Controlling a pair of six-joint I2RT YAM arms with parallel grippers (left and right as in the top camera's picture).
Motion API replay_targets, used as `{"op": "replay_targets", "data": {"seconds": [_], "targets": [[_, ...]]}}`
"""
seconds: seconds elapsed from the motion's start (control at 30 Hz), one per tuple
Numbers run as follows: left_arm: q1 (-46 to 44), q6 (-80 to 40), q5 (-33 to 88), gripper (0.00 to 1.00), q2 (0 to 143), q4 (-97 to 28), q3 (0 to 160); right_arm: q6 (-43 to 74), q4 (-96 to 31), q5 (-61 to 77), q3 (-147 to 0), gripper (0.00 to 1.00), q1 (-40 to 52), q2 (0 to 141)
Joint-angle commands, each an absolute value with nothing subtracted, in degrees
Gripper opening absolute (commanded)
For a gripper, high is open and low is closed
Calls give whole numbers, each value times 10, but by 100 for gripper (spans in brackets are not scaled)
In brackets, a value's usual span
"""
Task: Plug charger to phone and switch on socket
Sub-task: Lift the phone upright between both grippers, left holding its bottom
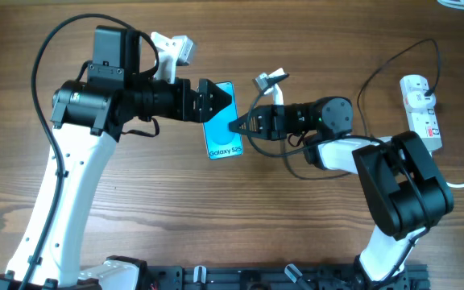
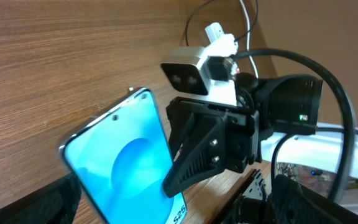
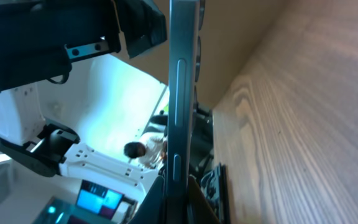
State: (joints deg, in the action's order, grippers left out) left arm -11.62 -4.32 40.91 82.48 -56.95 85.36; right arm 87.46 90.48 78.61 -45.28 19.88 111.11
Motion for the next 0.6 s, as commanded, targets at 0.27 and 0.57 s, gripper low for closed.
{"op": "replay_targets", "data": {"seconds": [0.27,0.57], "targets": [[-97,-22,423,94,807,-570,855,934,949,809,-505,4,178,1109],[-50,-98,422,87,813,-576,855,953,948,809,-561,4,168,1109]]}}
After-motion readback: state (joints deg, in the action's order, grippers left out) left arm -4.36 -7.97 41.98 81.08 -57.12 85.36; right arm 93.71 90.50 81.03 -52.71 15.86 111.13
